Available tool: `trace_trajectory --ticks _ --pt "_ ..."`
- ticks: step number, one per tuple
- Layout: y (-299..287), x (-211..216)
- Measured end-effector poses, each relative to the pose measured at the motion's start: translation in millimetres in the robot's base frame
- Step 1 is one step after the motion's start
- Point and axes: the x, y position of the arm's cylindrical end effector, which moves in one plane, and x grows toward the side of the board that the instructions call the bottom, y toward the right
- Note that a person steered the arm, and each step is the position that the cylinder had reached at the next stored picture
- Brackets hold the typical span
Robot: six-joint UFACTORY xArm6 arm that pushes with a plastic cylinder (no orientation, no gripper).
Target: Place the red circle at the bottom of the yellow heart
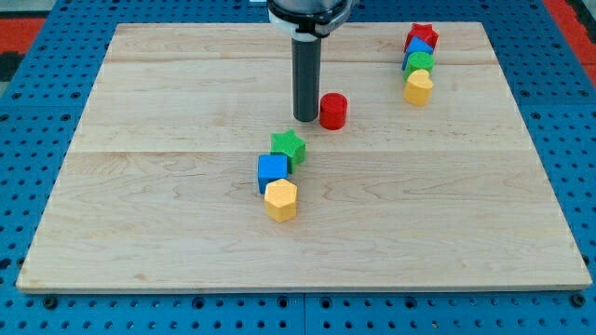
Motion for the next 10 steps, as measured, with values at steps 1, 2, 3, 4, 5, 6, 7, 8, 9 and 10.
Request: trace_trajectory --ticks 1,2,3,4,5,6,7,8,9,10 --pt "12.9 -1.4" --pt "27.3 7.5" --pt "33.8 17.3" --pt "74.6 17.6" --pt "99.4 17.6" --pt "112.7 17.6" --pt "115.7 17.7" --pt "117.1 17.7" --pt "121.2 18.4" --pt "106.4 62.7"
